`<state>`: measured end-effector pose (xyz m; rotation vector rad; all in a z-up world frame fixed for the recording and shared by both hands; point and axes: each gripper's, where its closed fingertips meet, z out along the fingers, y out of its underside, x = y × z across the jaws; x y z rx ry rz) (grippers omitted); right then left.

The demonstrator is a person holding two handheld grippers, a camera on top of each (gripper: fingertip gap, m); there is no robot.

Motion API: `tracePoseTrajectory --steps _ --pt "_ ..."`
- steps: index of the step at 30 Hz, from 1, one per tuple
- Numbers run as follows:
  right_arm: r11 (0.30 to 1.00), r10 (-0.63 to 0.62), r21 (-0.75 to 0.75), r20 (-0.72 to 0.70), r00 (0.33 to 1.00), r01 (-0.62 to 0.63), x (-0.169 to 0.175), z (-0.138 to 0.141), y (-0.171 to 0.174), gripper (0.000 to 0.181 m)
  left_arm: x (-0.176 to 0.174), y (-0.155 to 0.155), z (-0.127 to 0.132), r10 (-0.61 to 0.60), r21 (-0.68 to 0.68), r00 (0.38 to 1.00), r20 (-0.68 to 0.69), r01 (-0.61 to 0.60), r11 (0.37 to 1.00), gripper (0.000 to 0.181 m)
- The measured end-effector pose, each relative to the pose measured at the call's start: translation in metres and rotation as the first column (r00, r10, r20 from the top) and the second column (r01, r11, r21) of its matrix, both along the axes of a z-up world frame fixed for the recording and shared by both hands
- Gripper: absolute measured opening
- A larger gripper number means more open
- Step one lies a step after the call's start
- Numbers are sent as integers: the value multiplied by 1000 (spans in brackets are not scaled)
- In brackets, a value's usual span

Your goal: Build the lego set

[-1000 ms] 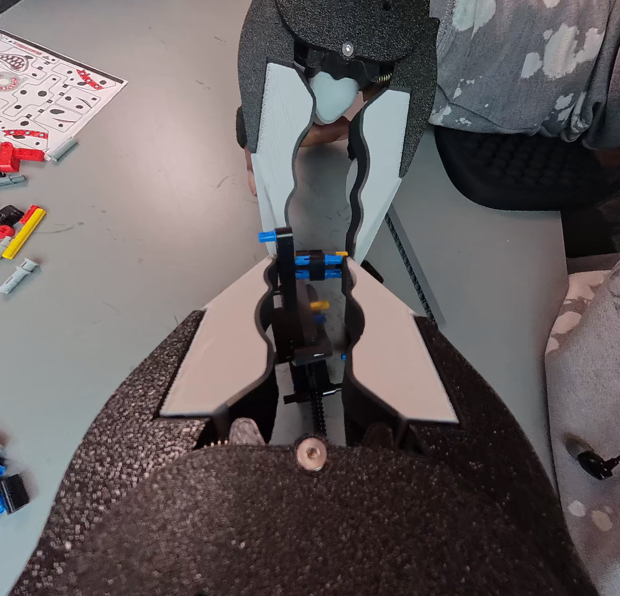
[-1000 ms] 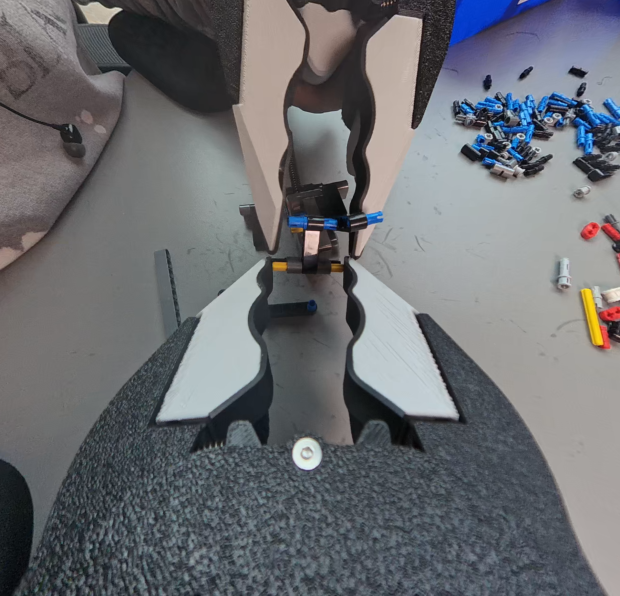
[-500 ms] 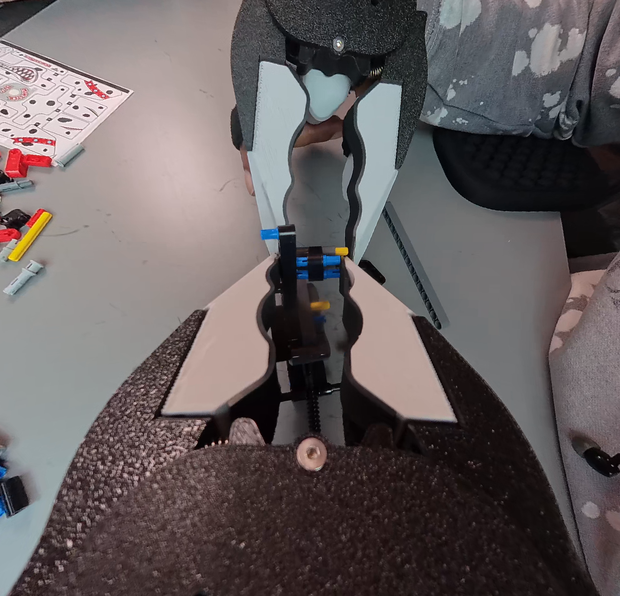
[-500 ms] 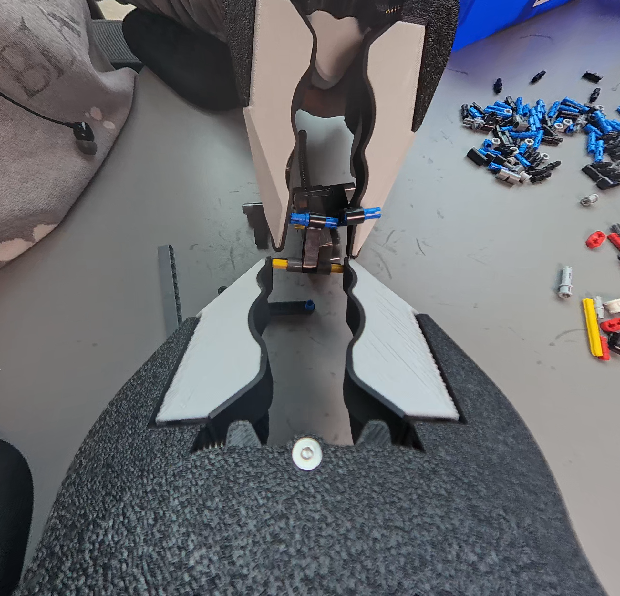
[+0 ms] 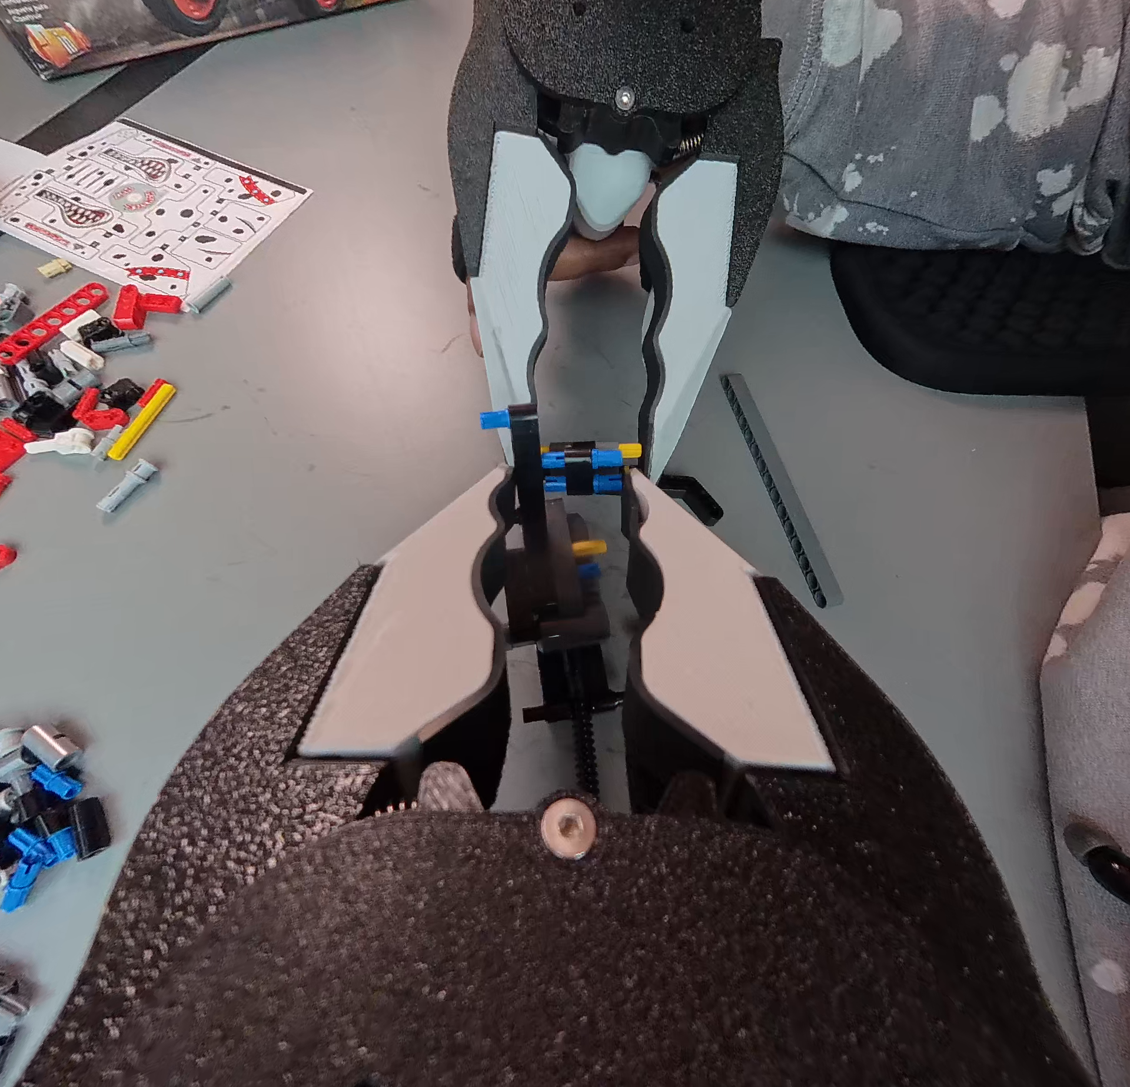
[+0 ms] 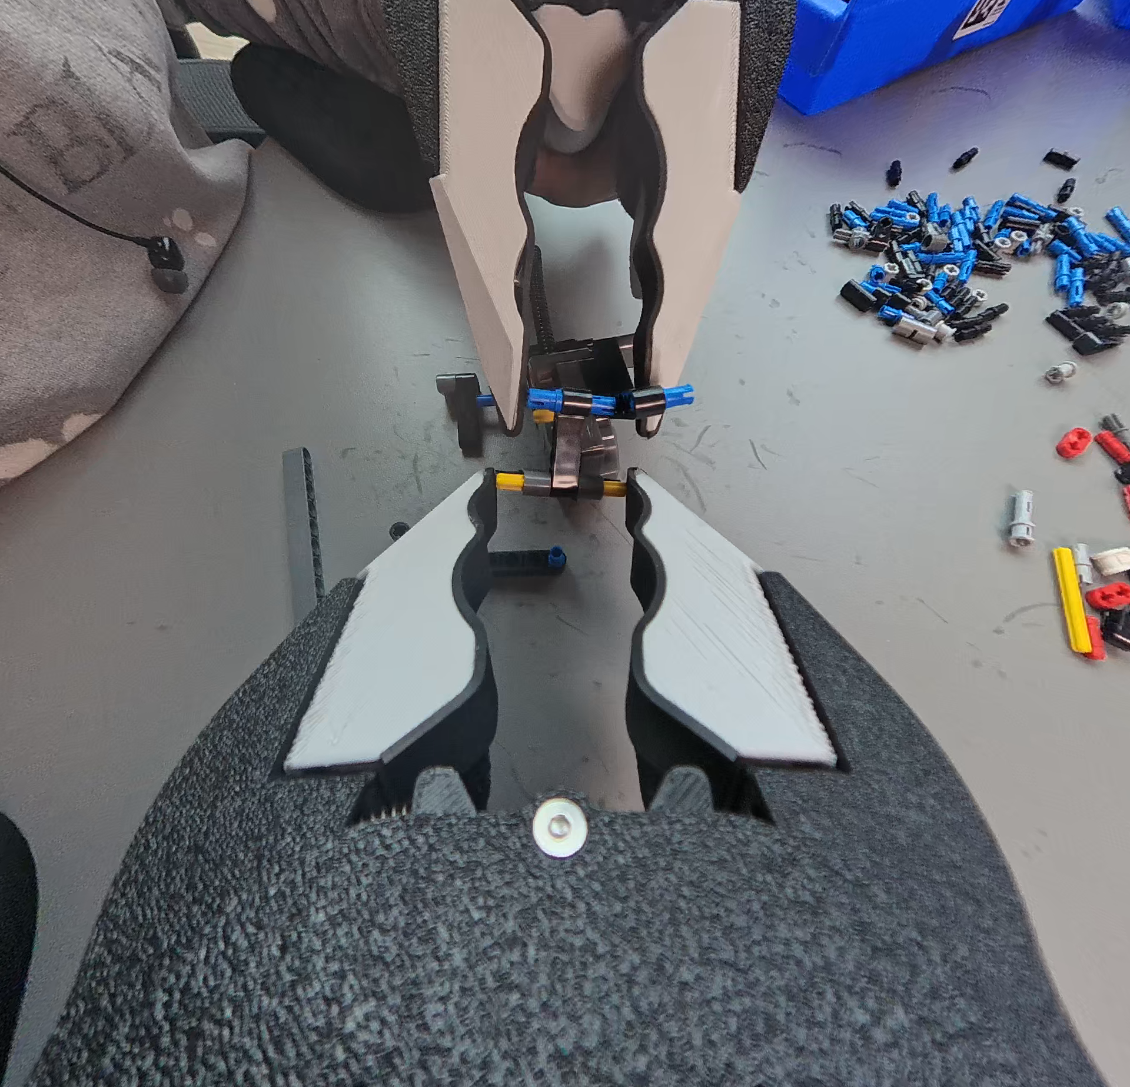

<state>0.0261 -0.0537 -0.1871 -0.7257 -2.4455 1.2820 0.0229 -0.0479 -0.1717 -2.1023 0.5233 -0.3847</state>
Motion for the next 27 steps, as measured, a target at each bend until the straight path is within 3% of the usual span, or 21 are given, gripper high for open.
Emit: tracePoseTrajectory --steps 27 --pt "999 10 31 55 998 -12 -3 -5 -2 42 2 2 0 15 6 1000 13 -15 1000 32"
